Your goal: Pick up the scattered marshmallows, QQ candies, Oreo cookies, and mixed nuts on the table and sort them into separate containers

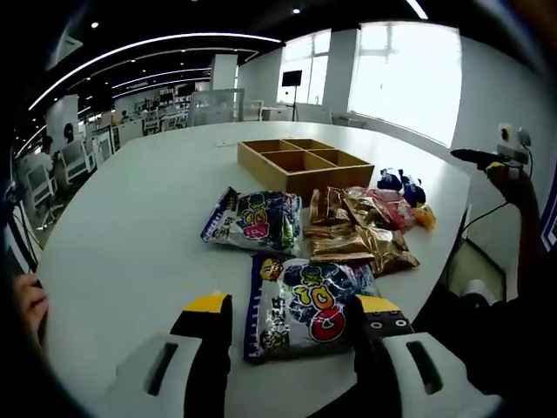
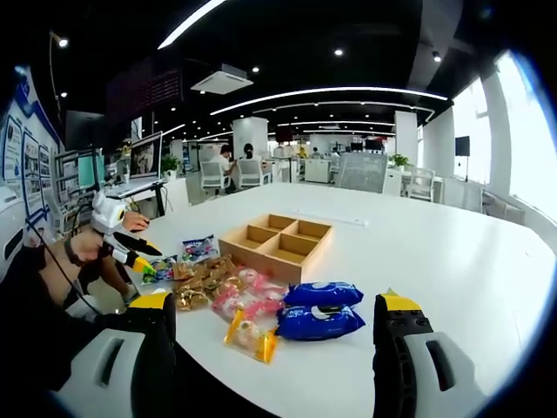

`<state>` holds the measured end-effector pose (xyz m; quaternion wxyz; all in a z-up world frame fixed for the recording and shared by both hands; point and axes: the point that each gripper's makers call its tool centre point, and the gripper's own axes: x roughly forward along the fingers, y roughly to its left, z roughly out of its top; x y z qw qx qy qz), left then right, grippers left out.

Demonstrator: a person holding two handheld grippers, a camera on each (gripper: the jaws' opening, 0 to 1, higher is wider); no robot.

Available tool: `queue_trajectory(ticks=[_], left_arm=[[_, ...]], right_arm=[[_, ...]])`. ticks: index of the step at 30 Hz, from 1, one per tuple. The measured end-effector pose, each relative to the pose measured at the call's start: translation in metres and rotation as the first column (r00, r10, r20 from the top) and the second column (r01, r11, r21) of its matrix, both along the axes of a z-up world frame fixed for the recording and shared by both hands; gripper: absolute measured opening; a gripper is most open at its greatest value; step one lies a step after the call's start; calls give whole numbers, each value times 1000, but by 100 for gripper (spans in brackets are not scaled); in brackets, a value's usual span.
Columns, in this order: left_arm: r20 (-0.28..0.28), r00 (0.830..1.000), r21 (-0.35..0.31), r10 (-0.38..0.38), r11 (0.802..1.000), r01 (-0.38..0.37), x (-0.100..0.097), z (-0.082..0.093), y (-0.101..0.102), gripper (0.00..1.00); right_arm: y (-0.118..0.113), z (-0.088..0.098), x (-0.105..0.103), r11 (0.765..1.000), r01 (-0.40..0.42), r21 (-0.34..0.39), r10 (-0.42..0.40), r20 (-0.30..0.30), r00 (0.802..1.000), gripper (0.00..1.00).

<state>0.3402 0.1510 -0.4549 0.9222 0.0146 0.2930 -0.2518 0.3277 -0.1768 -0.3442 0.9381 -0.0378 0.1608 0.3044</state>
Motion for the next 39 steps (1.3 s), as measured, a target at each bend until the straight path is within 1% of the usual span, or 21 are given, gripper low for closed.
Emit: queue_trajectory(ticks=[7,10,16,19,20,21,25,27,29,33,36,39], left_arm=[[-32,999,-7,-13,1000,13,-3,-6,-4,52],[-49,999,-24,-18,1000,17,-4,-7,-6,48],[-52,998,-25,-23,999,22,-5,-7,-8,45],[-60,998,-23,-18,1000,17,-6,-8,-7,40],[-64,998,-26,-18,1000,16,-7,-7,-7,37],[-62,998,-29,-21,999,19,-8,-7,-8,35],[-20,999,9,-41,999,41,-8,-4,-9,31],[-2,999,21,-44,999,44,-8,-2,-9,25],[10,999,15,-48,999,48,-8,1,-10,19],[25,999,1,-46,999,46,-8,4,-12,12],[31,998,-19,-47,999,47,-8,6,-12,10],[23,999,-51,-34,998,36,-8,8,-11,8]], right_arm=[[0,1,0,1000,1,0,-1,4,1000,90],[-1,2,-1,1000,1,2,-1,6,1000,90],[-2,2,-1,1000,2,3,-2,6,1000,90],[-1,2,-2,1000,1,4,-1,7,1000,90],[-1,2,-2,1000,0,3,0,7,1000,90],[-2,2,-2,1000,2,3,-2,7,1000,90],[-3,1,-2,1000,6,3,-6,5,1000,90],[-3,1,-2,1000,4,0,-4,4,1000,90],[-2,1,-2,1000,2,1,-2,5,1000,90],[-2,0,-2,1000,4,0,-4,4,1000,90],[-1,0,-2,1000,3,0,-3,4,1000,90],[-1,0,-3,1000,1,0,-1,4,1000,90]])
